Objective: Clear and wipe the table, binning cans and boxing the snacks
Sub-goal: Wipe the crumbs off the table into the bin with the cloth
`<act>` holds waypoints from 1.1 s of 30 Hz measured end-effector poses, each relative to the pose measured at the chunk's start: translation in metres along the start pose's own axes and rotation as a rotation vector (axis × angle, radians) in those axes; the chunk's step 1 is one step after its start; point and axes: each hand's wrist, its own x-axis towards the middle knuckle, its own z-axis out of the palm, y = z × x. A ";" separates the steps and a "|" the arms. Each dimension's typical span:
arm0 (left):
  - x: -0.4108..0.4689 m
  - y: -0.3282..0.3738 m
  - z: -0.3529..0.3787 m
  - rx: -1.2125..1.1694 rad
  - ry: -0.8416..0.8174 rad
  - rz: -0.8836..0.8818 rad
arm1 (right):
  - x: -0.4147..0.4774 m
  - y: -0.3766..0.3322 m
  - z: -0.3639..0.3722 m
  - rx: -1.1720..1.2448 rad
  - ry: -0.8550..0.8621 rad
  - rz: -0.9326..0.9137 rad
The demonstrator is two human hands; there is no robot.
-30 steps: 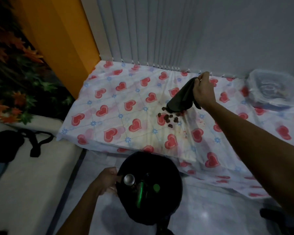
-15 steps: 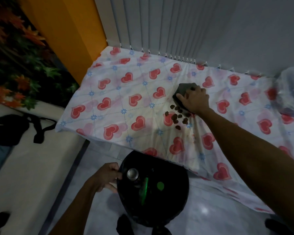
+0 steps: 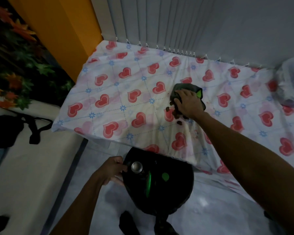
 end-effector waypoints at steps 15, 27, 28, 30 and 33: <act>0.004 -0.001 0.009 0.021 0.022 0.029 | -0.106 -0.051 0.030 0.027 0.030 0.015; -0.001 -0.016 0.020 -0.039 0.015 0.070 | -0.222 -0.112 0.065 -0.006 0.211 0.006; -0.002 -0.016 0.021 -0.042 0.015 0.071 | -0.231 -0.116 0.068 -0.004 0.216 -0.015; -0.002 -0.018 0.022 -0.046 0.015 0.072 | -0.250 -0.124 0.075 0.017 0.234 -0.078; -0.004 -0.020 0.024 -0.040 0.008 0.070 | -0.274 -0.133 0.083 0.062 0.233 -0.165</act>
